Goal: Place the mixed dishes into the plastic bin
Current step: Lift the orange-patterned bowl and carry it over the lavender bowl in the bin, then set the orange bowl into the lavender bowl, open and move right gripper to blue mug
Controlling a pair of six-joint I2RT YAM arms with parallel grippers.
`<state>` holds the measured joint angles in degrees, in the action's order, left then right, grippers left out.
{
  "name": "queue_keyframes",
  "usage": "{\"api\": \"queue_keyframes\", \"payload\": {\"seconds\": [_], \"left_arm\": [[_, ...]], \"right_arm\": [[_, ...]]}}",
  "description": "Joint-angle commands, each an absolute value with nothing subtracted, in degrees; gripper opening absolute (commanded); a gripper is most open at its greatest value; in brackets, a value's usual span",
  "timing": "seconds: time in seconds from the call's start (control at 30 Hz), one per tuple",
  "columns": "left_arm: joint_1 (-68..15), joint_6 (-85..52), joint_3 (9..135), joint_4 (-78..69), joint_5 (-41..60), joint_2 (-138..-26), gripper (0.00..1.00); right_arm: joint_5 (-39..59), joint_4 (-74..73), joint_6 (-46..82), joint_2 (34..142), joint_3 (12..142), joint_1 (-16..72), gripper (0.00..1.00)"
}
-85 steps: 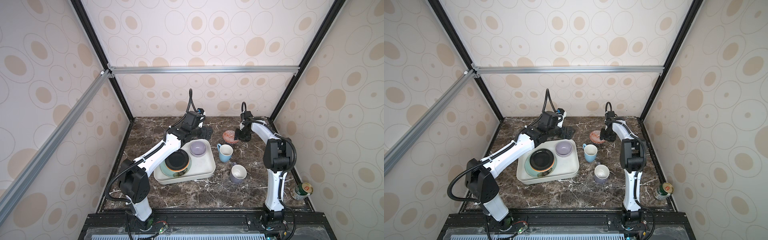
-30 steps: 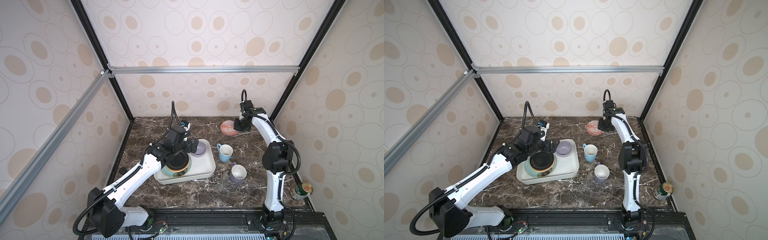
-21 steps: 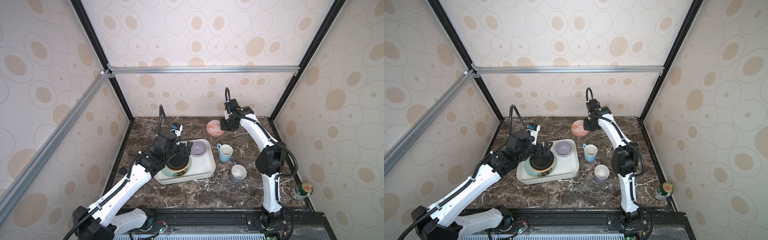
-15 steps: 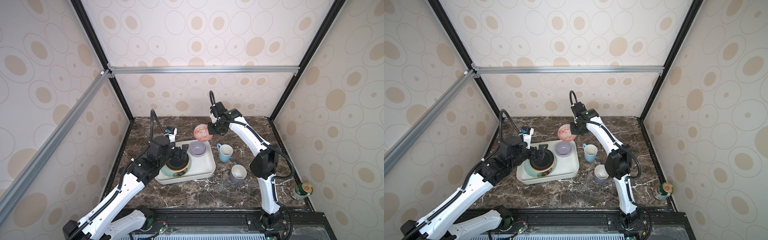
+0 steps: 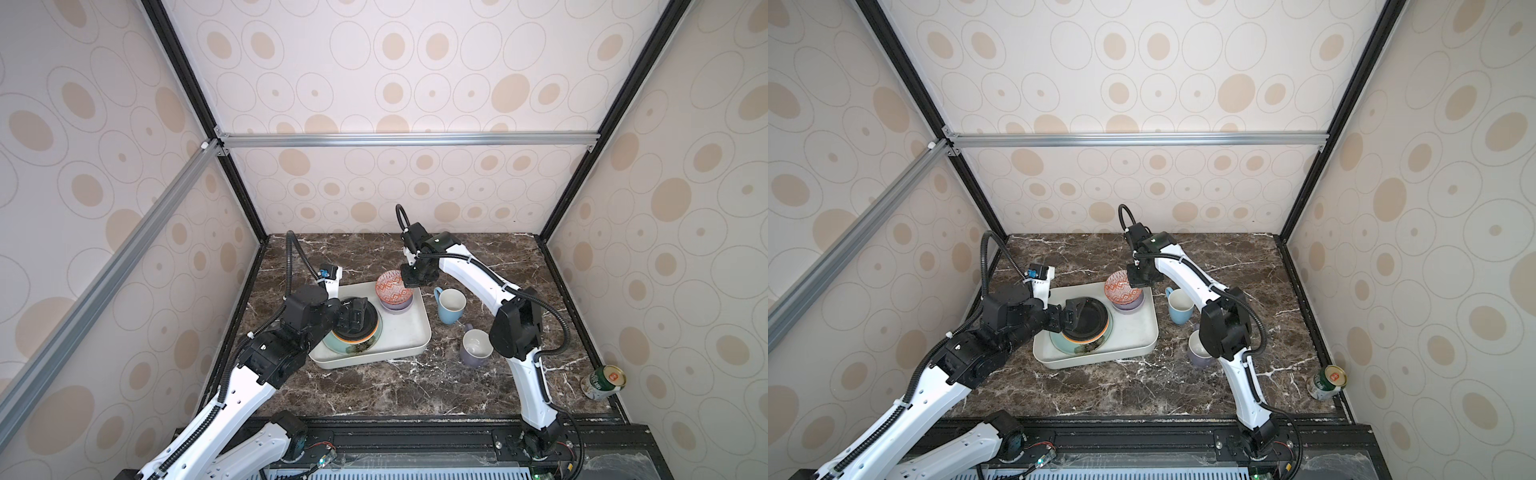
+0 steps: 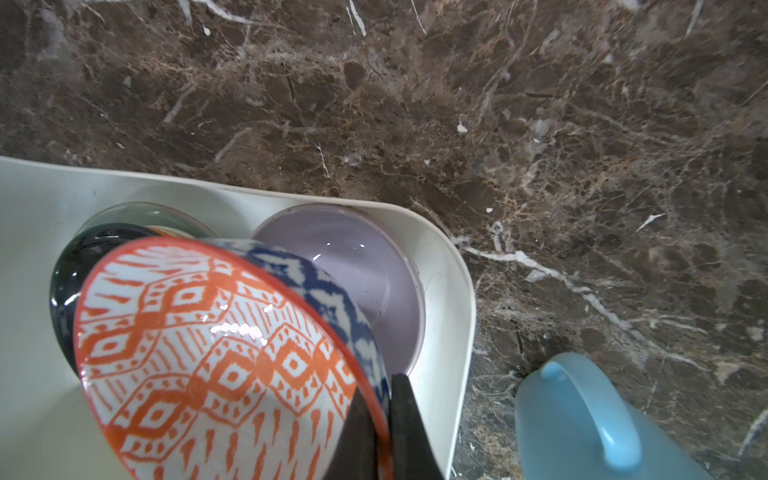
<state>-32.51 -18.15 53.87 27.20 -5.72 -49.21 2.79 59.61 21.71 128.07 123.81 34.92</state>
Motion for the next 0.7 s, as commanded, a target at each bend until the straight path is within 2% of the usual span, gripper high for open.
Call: {"api": "queue_keyframes", "payload": {"seconds": [0.0,0.3,0.4,0.57,0.67], "left_arm": [[-32.1,-18.4,53.7,28.6,-6.3,-48.3,0.99],[-32.1,-18.9,53.4,27.9,-6.1,-49.3,0.99],[-32.1,-19.0,53.4,27.7,-5.9,-49.9,0.99],[-32.0,-19.1,53.4,27.3,-5.6,-50.6,0.99],[-32.0,-19.1,53.8,27.2,-5.6,-51.0,0.99]], "right_arm": [[3.6,57.9,22.6,129.1,123.4,35.2,0.03],[4.8,57.0,22.3,131.0,122.1,35.2,0.05],[4.3,57.0,22.0,131.0,121.7,35.2,0.13],[3.9,57.4,21.6,130.5,121.5,35.2,0.32],[3.0,57.6,21.3,129.2,121.3,35.2,0.34]]}}
